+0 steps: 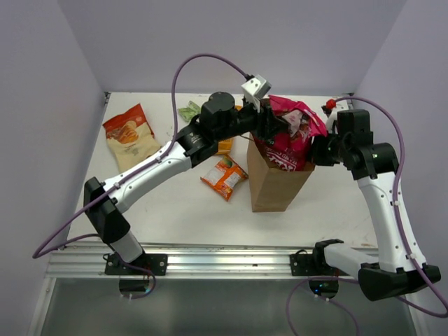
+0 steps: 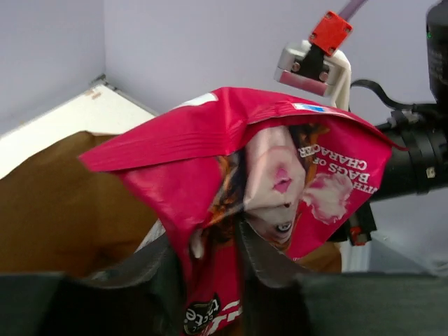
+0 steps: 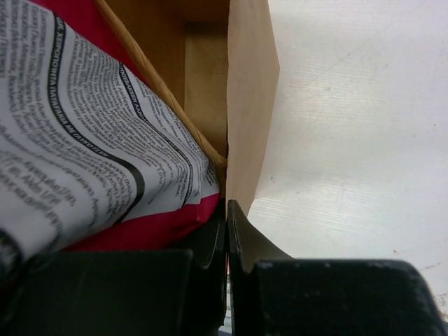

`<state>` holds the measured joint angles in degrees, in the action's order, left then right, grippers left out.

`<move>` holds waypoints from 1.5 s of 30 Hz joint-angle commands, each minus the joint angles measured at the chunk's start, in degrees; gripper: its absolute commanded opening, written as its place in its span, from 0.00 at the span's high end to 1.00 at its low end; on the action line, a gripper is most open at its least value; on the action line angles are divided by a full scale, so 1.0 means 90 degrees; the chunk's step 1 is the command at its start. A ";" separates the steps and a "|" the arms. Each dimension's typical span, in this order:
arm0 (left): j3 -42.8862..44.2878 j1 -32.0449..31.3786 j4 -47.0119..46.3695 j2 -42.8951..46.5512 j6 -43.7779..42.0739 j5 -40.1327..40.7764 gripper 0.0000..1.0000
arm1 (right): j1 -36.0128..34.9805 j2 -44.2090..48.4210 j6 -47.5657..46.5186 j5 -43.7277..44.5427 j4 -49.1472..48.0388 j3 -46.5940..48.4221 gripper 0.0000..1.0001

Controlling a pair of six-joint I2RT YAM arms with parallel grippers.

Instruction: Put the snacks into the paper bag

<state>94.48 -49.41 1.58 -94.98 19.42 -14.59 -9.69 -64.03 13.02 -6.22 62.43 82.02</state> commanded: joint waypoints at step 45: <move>-0.0937 0.6095 0.2685 -0.3792 -0.0400 0.5195 0.86 | -0.0017 -0.0073 0.0126 -0.0422 -0.0199 0.0457 1.00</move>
<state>89.14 3.73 20.71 -125.38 17.39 33.82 -9.76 -65.23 13.34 -7.53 62.17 83.55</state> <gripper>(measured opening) 0.274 0.011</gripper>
